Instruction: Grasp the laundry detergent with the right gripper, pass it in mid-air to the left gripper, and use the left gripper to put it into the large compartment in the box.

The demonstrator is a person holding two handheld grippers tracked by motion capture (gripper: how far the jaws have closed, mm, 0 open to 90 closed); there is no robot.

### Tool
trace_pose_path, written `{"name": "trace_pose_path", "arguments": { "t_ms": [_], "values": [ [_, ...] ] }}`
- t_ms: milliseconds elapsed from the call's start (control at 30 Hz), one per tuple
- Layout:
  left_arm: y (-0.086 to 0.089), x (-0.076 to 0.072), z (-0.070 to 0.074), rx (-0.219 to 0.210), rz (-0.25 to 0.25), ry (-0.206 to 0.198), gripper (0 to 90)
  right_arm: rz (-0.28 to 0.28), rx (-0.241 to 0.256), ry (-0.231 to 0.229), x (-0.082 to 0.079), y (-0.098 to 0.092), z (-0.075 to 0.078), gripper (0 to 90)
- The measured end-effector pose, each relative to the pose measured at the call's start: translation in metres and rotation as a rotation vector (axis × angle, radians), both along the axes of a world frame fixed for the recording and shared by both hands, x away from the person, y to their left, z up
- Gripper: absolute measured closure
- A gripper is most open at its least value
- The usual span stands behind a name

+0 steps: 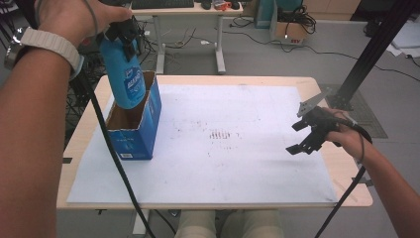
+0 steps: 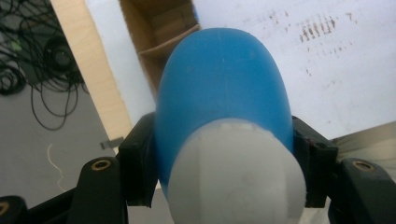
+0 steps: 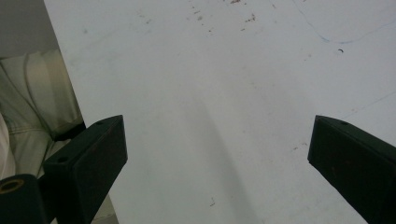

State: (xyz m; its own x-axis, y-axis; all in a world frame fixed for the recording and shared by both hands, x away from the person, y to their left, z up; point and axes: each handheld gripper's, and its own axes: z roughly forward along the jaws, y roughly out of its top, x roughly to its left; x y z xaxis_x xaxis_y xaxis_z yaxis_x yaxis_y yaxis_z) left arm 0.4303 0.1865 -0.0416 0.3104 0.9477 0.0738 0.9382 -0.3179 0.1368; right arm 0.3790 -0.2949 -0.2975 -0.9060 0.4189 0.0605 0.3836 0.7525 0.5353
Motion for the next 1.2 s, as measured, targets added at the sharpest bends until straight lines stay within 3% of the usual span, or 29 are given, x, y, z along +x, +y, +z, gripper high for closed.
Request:
{"name": "trace_pose_path", "arguments": {
  "t_ms": [567, 1200],
  "values": [
    [0.024, 0.009, -0.021, 0.007, 0.152, 0.011, 37.5, -0.007, 0.01, 0.008, 0.001, -0.001, -0.004, 4.5],
    [0.028, 0.018, -0.057, 0.012, 0.167, -0.017, 37.5, -0.022, 0.039, 0.001, 0.0, -0.006, -0.005, 4.5]
  ]
}}
